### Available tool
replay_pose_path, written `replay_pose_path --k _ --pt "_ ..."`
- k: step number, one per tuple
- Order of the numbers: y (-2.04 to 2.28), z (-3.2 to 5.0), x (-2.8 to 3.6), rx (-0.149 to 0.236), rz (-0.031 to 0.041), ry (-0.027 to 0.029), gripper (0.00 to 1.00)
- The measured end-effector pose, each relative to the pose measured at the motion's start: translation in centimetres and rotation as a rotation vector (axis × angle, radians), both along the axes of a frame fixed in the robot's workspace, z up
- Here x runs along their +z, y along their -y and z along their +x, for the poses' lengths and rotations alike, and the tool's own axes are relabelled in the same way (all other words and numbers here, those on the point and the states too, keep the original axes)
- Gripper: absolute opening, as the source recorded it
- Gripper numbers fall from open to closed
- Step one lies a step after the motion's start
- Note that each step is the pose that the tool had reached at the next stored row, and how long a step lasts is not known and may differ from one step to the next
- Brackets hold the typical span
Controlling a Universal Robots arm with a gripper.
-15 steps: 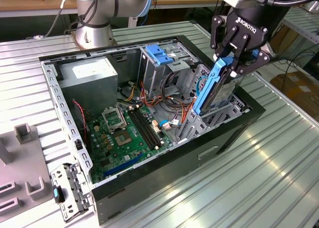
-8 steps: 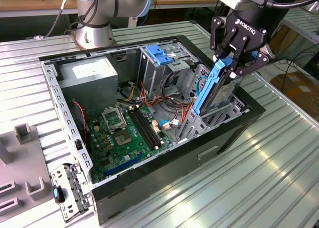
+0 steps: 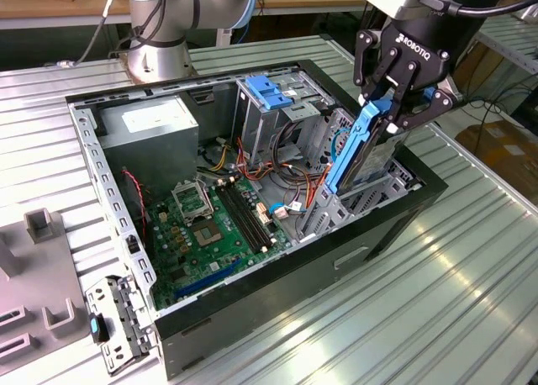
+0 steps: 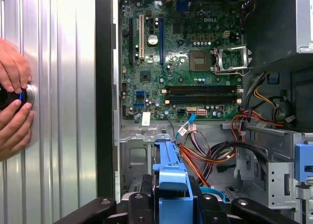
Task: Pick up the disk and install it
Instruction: 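Insert the disk into the insertion slot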
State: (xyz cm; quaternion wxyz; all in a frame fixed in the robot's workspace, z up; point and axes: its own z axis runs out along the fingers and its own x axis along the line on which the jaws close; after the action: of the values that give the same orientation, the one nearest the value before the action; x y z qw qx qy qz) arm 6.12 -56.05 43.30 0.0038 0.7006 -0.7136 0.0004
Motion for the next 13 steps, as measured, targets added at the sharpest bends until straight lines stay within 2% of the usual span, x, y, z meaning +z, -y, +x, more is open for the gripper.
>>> replay_pose_path --k 9,13 --pt "0.0 0.0 -0.03 0.0 0.0001 0.0 0.37" --pt "0.04 0.0 -0.69 0.0 0.0003 0.0 0.37"
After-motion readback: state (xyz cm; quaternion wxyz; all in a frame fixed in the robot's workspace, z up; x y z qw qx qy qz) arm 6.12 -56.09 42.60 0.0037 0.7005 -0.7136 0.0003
